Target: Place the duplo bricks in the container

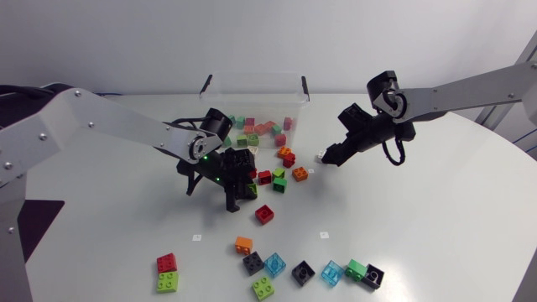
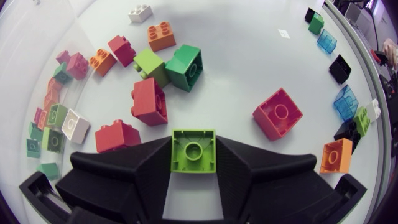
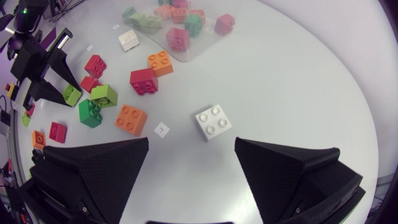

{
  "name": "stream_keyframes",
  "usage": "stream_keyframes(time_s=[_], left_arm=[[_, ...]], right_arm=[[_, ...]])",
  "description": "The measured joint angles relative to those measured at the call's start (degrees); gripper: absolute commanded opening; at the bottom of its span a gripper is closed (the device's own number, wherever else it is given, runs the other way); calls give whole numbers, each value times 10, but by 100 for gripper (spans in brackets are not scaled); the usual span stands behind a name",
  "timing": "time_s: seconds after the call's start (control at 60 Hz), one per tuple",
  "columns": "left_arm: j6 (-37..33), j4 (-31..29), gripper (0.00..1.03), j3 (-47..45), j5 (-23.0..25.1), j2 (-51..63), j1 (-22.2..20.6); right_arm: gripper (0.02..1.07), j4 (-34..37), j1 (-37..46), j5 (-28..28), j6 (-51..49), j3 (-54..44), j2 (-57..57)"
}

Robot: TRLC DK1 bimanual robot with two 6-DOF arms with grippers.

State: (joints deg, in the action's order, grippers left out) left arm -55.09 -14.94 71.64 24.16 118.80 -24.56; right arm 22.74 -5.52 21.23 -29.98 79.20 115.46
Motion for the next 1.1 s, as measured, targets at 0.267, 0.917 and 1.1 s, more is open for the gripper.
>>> stream_keyframes(time_s=[0.267,0.917,1.1], left_arm=[[0,-37,25,-5,-6,-33,2],[34,-86,25,26,-21,-142,35],[70,-83,25,73,-21,-142,39]], right_arm=[[102,30,4,17,-64,86,64],[80,44,21,31,-142,134,149],[56,25,19,41,-142,132,151]])
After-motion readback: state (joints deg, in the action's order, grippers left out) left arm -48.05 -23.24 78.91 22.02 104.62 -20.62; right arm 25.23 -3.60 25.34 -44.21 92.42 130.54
